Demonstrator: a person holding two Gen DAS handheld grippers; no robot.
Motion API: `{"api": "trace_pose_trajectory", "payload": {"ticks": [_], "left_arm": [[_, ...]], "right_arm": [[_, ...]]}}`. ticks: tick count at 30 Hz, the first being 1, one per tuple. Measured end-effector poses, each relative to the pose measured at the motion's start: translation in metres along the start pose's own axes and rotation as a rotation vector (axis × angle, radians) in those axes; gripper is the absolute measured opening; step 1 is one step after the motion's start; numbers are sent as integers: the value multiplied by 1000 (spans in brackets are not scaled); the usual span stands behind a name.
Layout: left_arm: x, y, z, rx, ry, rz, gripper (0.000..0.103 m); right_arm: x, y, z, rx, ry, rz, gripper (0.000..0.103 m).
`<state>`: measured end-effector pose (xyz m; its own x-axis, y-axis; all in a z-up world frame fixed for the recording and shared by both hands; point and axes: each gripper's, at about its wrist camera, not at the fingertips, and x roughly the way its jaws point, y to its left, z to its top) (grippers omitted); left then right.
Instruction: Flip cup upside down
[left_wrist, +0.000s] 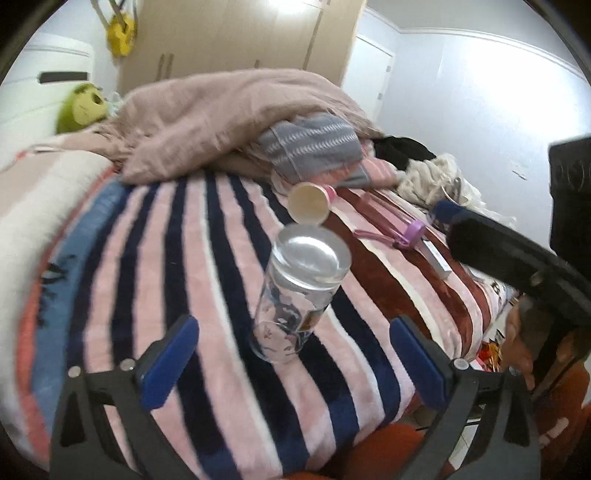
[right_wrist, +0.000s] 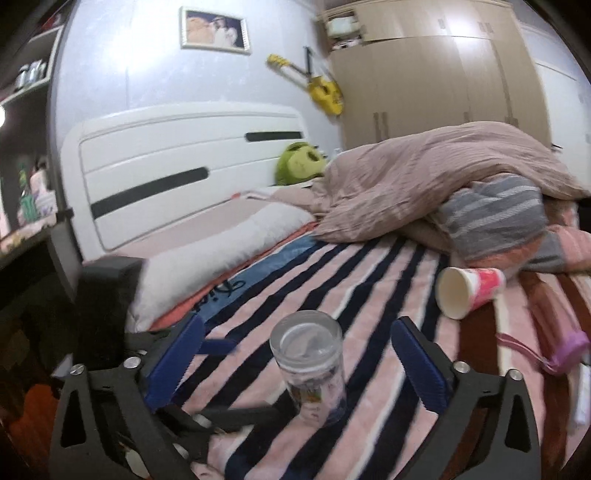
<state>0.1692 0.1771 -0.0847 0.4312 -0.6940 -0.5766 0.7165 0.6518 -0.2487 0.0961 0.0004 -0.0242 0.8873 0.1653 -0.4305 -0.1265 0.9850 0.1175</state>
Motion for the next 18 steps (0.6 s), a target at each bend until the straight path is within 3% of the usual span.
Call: {"api": "trace_pose_trajectory", "payload": {"ticks": [6, 12, 18], "left_arm": [[-46, -13, 3, -44, 31, 168, 102], [-86, -25, -1, -76, -8, 192, 102], [-97, -34, -2, -75, -25, 196, 102]], "right_arm": [[-41, 9, -6, 9, 52, -88, 103], [-64, 21, -19, 34, 66, -94, 103], [-77, 26, -22, 35, 60, -104, 103]]}}
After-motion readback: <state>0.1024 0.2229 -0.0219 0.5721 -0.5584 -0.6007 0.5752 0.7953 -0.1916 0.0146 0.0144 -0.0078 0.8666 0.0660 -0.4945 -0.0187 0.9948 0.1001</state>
